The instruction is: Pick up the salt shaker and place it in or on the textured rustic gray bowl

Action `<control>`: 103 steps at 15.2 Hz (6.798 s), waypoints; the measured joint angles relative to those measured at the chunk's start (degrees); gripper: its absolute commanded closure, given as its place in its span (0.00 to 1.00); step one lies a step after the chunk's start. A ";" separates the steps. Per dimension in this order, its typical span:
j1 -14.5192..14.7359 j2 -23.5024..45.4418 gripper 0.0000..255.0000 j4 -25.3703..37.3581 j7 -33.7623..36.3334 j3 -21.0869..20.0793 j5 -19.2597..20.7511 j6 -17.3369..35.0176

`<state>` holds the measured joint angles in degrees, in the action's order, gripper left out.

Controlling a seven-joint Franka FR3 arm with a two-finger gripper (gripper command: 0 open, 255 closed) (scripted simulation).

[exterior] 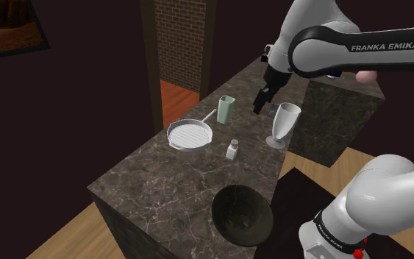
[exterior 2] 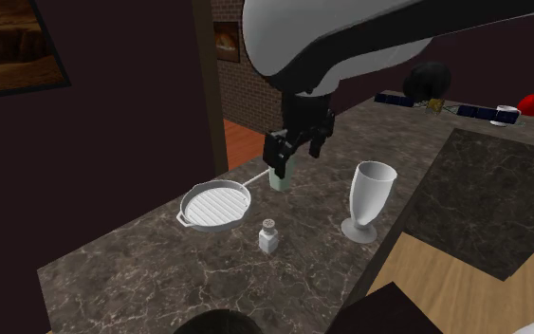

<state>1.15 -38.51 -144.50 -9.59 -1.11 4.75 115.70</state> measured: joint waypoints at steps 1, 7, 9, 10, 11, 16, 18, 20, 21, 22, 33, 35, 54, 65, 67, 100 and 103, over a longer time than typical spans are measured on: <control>0.12 1.27 0.00 -0.83 -0.28 0.08 0.09 1.92; 1.25 8.03 0.00 -6.46 -0.76 -0.55 0.37 12.97; 1.39 11.37 0.00 -7.68 -1.12 -0.58 0.69 17.12; 1.55 12.90 0.00 -8.58 -1.01 -0.80 0.82 19.29; 1.73 14.53 0.00 -9.37 -0.81 -1.09 0.97 21.48; 1.78 23.37 0.00 -10.20 -0.58 -1.70 2.26 30.29; 1.62 25.06 0.00 -10.36 -0.30 -1.80 2.66 32.12; 1.33 26.94 0.00 -10.58 0.06 -1.83 3.24 34.22; 1.23 27.68 0.00 -10.73 0.29 -1.88 3.50 35.10; 1.08 28.87 0.00 -10.64 0.65 -1.97 3.89 36.19; 0.84 30.07 1.00 -10.78 0.86 -1.92 4.35 37.57; 0.85 30.08 1.00 -10.77 0.86 -1.93 4.35 37.57; 2.08 20.73 1.00 -7.77 -1.82 -1.42 1.36 25.33; 2.56 15.33 1.00 -3.13 -3.23 -1.07 0.23 15.32; 2.62 14.42 1.00 -2.33 -3.41 -1.03 0.09 13.62; 23.22 -15.49 1.00 -11.33 25.41 -25.94 -19.39 -8.40; 23.55 -15.15 1.00 -13.18 25.67 -26.78 -20.12 -6.27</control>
<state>24.70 -53.65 -157.68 16.08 -27.89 -15.36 109.43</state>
